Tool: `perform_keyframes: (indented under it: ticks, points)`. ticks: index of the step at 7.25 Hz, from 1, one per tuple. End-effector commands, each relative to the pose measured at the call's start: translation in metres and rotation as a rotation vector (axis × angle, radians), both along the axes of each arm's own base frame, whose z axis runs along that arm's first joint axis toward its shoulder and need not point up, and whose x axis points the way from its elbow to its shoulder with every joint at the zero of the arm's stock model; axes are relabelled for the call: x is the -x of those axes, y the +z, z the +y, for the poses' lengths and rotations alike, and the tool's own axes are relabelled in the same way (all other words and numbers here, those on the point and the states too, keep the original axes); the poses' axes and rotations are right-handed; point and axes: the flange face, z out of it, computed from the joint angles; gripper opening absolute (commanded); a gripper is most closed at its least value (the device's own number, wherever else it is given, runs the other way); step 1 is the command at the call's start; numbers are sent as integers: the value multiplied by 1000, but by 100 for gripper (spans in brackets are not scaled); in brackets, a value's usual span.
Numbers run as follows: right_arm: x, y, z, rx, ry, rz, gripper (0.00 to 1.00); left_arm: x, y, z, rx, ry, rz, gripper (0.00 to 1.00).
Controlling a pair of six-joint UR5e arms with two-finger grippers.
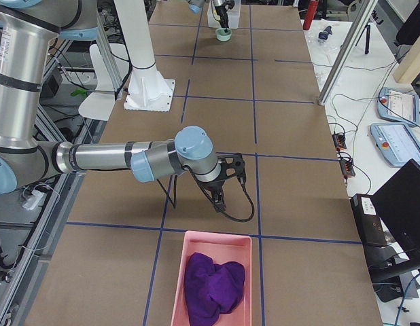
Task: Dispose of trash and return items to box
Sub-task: 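Reach the left gripper to the pale green cup and grasp it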
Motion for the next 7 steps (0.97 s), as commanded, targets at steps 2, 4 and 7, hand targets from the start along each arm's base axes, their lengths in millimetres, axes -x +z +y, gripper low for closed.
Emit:
perform_keyframes:
  ticks: [2,4,7]
  points:
    - [0,-1,0,-3,-1,-3,100,-4,-51,11,-19,133,123,0]
    - [0,-1,0,-8,-5,-1,100,36,-65,7,-47,196,183,0]
    - [1,-1,0,-6,-5,-1,100,131,-64,-28,-112,176,13,0]
